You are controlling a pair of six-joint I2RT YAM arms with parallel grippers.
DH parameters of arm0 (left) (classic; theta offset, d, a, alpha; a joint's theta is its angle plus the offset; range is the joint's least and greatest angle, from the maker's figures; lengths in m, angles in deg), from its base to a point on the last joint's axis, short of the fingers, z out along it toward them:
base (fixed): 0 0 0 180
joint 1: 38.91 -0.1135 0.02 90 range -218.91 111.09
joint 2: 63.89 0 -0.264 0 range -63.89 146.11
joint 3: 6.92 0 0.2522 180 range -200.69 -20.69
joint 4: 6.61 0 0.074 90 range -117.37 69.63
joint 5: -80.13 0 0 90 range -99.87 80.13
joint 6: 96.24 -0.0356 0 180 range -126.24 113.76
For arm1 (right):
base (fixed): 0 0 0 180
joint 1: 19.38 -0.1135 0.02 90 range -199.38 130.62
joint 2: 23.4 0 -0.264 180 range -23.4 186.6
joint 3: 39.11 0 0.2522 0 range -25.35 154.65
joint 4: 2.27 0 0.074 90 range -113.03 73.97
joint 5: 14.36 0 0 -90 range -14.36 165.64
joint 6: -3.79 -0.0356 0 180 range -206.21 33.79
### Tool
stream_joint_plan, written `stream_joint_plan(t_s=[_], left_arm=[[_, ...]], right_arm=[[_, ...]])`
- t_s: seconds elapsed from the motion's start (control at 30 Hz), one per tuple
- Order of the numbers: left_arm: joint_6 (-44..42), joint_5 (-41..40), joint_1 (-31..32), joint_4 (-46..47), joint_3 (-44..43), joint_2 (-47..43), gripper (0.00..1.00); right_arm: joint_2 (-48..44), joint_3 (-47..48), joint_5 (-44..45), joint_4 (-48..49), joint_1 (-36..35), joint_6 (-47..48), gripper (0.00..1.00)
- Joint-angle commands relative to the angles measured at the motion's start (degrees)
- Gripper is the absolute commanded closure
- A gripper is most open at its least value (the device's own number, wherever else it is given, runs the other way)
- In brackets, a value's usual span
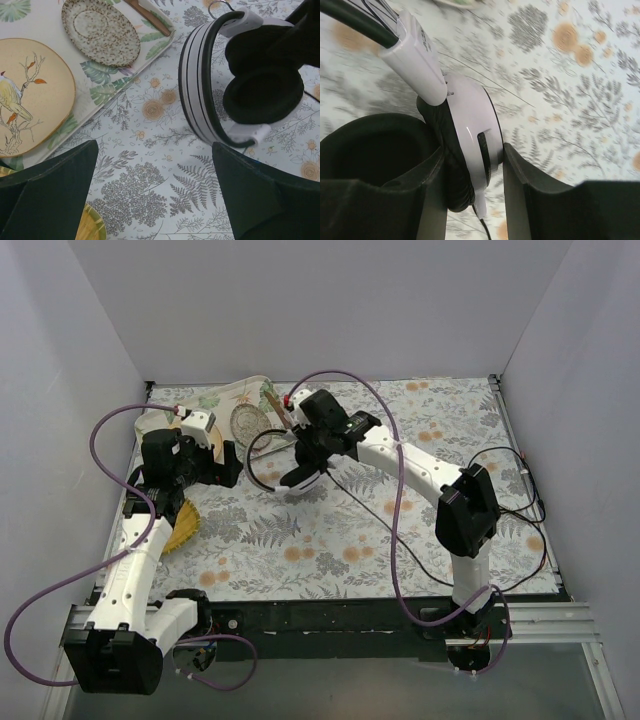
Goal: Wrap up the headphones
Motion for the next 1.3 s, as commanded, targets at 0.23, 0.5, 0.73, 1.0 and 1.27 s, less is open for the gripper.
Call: stream_joint_plan(t_s=[0.23, 0.5, 0.73, 1.0, 1.27], left_arm=[[0.5, -7.4, 0.3, -0.7, -1.9, 0.3, 0.06], [1.5, -0.5, 0.9, -1.0, -4.1, -1.4, 0.11], [1.9, 3.1, 1.5, -0.9, -5.2, 0.0, 0.14], [-4.8, -16.9, 3.6, 7.2, 1.5, 4.3, 0.24], [-7.4, -26.5, 7.7, 8.1, 2.9, 4.8, 0.55]], right_arm=[[2.6, 13.7, 0.6, 1.5, -8.3, -9.5, 0.99], [4.2, 15.8, 1.1, 0.8, -9.2, -9.8, 0.99], [4.7, 15.9, 1.8, 0.7, -9.5, -9.3, 0.99], [2.8, 13.3, -0.9, 3.0, -9.8, -10.5, 0.99], [2.5, 13.2, 0.9, 2.7, -9.9, -9.5, 0.99]])
